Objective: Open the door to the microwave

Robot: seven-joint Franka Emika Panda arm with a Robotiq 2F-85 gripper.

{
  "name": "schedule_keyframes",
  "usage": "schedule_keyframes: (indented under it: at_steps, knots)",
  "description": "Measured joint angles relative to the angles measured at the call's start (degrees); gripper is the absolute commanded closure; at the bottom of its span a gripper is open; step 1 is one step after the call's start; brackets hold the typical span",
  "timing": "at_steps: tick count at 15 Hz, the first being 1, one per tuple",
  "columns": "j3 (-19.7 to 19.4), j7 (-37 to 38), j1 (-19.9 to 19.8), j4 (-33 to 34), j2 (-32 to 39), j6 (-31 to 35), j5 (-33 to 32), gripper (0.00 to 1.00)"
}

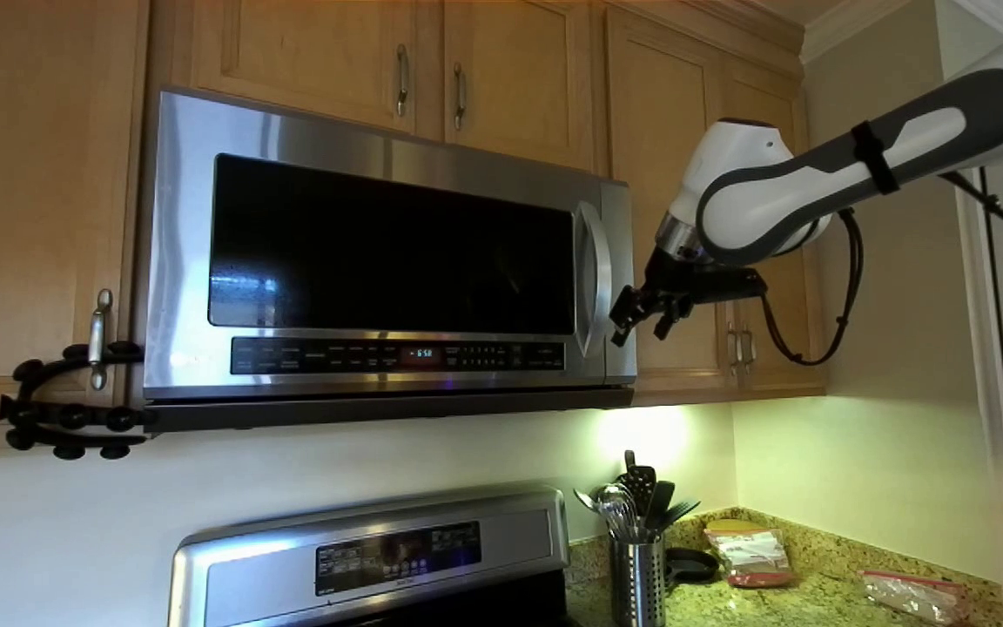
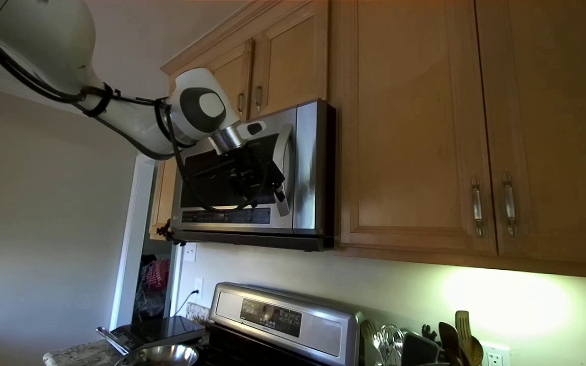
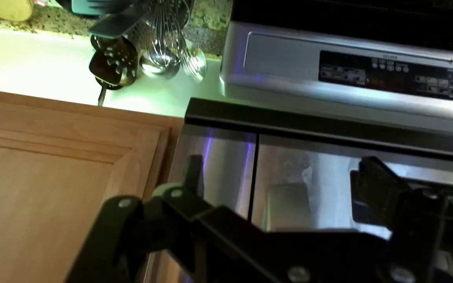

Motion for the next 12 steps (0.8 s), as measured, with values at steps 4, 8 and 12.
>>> schedule_keyframes:
  at_steps: [4,8,12]
  knots:
    - [0.0,1.6,-0.7,2.4,0.1,5.5,0.0,0.00]
    - [-0.1,4.0,-1.9,5.0,1.7,11.0,1.1,0.00]
    - [-0.5,4.2,-2.0,8.2,6.1,14.4,5.7,0.26]
